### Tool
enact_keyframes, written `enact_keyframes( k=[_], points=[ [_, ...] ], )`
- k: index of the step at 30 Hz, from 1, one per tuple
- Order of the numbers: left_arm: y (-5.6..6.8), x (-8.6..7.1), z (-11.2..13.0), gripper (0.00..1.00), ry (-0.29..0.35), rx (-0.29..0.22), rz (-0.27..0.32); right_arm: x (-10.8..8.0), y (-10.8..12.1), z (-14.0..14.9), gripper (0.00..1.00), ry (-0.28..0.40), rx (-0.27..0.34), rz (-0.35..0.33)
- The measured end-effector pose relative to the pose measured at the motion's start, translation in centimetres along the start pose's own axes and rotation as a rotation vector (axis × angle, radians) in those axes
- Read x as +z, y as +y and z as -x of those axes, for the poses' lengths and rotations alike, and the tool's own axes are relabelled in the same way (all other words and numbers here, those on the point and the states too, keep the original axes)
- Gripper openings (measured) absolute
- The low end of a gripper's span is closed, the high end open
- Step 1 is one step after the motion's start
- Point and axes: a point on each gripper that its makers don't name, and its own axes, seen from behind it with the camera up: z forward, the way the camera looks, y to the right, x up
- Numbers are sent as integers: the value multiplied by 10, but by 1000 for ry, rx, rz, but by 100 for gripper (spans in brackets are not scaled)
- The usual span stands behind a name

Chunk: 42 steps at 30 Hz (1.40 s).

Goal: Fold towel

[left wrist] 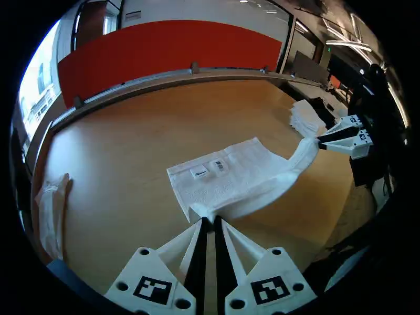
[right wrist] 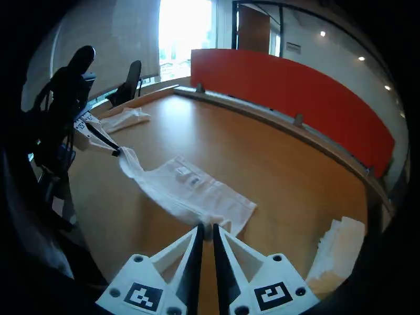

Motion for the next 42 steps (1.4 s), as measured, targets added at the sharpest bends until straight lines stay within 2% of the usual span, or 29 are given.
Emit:
enact_keyframes(
  k=[12,24,32,42],
  points=[
    [-22,38,-9,10,-23,-61,-34,38,25,5,13,-47,3,14],
    [-30,62,-6,10,-51,-52,-49,59,35,19,13,-89,17,7],
    [-37,85,2,10,-73,-45,-64,76,43,33,13,-124,33,8],
    [-43,112,6,10,-80,-40,-80,101,51,50,13,-168,88,9]
  ],
)
